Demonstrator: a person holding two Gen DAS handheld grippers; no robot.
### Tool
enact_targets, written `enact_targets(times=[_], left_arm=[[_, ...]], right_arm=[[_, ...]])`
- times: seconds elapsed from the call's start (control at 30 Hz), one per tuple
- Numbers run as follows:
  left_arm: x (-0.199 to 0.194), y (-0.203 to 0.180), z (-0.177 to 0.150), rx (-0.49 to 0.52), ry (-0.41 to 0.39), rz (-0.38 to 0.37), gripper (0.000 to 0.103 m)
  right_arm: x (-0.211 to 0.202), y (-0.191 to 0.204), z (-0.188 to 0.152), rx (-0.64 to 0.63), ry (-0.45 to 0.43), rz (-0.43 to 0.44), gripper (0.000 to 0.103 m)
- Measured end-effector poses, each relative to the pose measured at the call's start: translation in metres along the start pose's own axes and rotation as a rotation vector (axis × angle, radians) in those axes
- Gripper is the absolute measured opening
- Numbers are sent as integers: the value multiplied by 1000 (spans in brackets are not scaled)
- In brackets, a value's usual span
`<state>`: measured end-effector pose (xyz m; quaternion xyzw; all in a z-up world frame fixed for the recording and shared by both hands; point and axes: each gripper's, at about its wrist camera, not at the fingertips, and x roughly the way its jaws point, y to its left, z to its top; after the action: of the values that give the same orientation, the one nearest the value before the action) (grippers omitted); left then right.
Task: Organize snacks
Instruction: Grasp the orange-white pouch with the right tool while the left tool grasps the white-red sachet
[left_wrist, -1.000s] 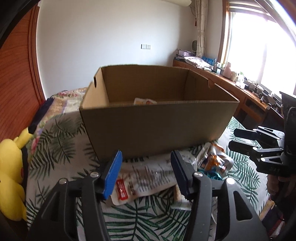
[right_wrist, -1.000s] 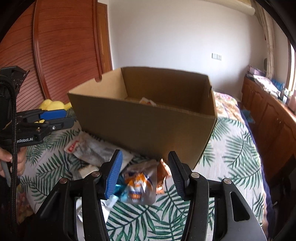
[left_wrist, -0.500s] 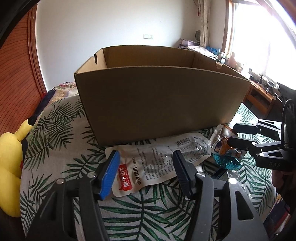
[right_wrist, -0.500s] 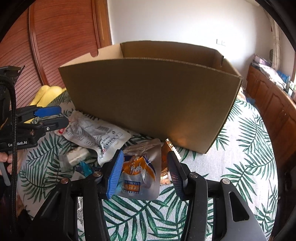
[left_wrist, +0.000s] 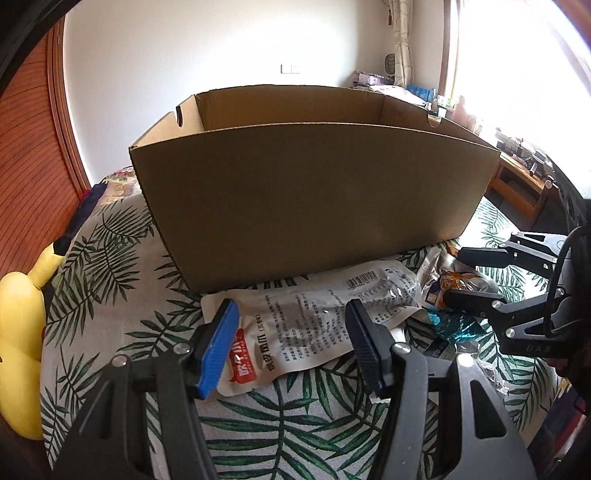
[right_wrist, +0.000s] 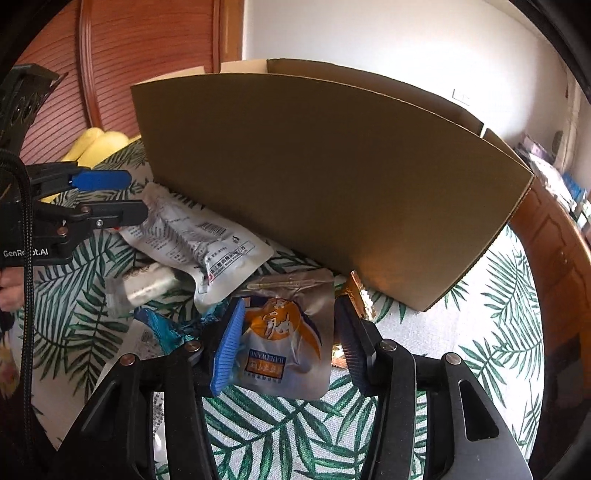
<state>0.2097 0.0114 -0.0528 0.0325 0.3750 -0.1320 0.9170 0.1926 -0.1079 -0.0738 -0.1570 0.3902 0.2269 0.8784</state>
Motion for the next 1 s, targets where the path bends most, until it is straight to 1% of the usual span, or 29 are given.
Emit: enact_targets(times=[0.13, 0.2, 0.3, 0.47, 0.57, 0.67, 0.73, 0.77, 0.8, 0.87, 0.97, 1.0], left_arm=[[0, 1, -1, -5, 3, 3, 59], [0, 2, -2, -10, 5, 1, 59], [0, 2, -2, -11, 6, 2, 59], [-2, 0, -3, -2, 6, -5, 60], [-1, -1, -3, 1, 9, -6, 60], [0, 0, -2, -1, 9, -6, 60], [1, 1, -2, -3, 12, -8, 60], [2, 1, -2, -3, 14, -10, 60], [4, 2, -1, -2, 15, -12, 60], [6, 2, 0, 4, 17, -16, 60], [9, 0, 5, 24, 14, -28, 60], [9, -1, 6, 33, 13, -34, 60]], right_arm=[[2, -1, 2, -8, 14, 12, 52], [4, 2, 2, -19, 20, 12, 56], [11, 9, 4, -53, 32, 2, 58], [13, 11, 5, -68, 37, 2, 58], [11, 10, 4, -70, 41, 19, 57], [7, 5, 0, -38, 46, 48, 57], [-1, 1, -3, -25, 28, 49, 53], [-6, -1, -2, -13, 12, 50, 46], [-13, -6, -2, 8, 0, 59, 35], [-18, -10, -2, 15, -7, 52, 18], [-13, -11, -7, 9, 22, 47, 18], [-10, -10, -7, 11, 27, 50, 20]])
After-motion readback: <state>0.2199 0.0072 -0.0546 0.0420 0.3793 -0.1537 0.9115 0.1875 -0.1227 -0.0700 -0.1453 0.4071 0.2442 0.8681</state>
